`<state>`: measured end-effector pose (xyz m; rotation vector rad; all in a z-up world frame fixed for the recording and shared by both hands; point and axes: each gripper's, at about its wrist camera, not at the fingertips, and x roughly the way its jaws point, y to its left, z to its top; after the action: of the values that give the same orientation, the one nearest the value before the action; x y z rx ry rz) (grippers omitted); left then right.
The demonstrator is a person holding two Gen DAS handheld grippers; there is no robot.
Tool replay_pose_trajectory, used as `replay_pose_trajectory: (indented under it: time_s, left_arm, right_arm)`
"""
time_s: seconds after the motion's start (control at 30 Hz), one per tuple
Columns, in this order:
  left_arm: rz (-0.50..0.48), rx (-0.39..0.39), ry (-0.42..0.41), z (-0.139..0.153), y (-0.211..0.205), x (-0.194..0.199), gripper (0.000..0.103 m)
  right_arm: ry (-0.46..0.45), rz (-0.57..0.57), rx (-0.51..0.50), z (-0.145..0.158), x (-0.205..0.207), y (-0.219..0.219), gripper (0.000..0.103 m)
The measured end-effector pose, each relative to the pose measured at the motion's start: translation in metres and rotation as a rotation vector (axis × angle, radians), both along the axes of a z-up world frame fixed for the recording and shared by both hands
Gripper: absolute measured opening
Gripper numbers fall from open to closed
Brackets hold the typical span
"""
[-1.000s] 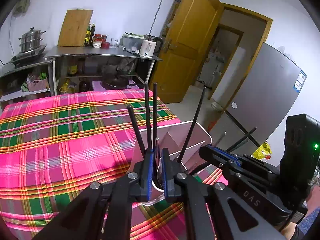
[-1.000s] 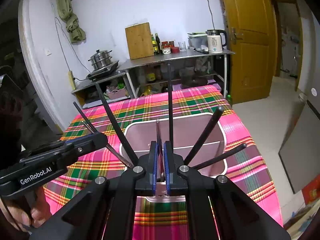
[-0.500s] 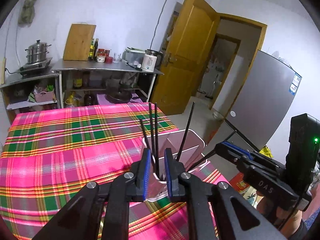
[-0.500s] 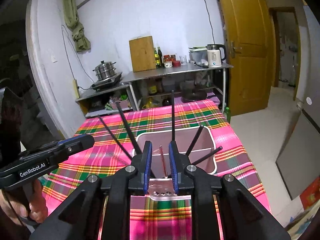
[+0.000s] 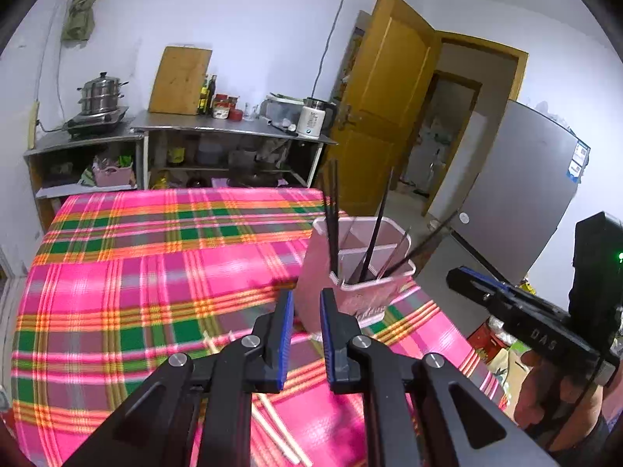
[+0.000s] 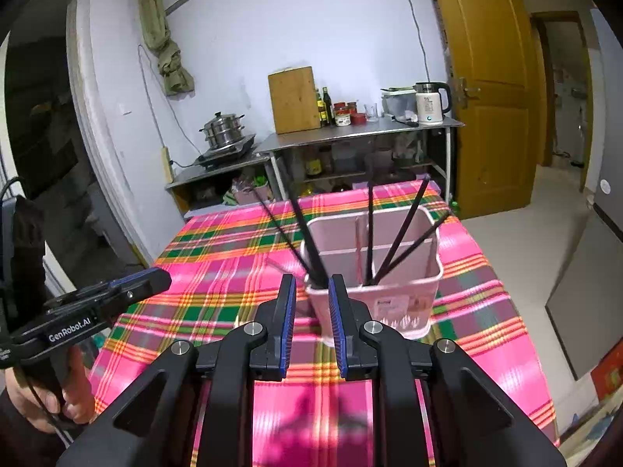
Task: Organize utensils
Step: 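Move both open tools back to the remaining pale chopsticks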
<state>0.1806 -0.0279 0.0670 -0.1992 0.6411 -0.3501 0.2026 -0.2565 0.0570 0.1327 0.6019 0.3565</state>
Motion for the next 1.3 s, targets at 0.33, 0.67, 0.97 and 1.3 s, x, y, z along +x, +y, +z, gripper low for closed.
replay_pose_trajectory:
  time_s: [0.33,0.67,0.97,1.3]
  left_arm:
    - [0.050,0.012,0.061,-0.030,0.024,-0.027,0.013]
    - [0.076,0.011,0.127,-0.058,0.033,-0.027,0.013]
    - [0.098,0.005,0.201,-0.085,0.037,-0.009,0.013]
    - [0.143,0.000,0.304,-0.132,0.037,0.039,0.018]
  right_arm:
    - [0.035,0.038,-0.008,-0.017,-0.022,0.014,0.018]
    - [0.069,0.064,-0.018,-0.032,-0.020,0.026,0.018]
    - [0.114,0.094,-0.030,-0.054,-0.010,0.036,0.018]
    - [0.168,0.104,-0.030,-0.077,0.004,0.040,0.018]
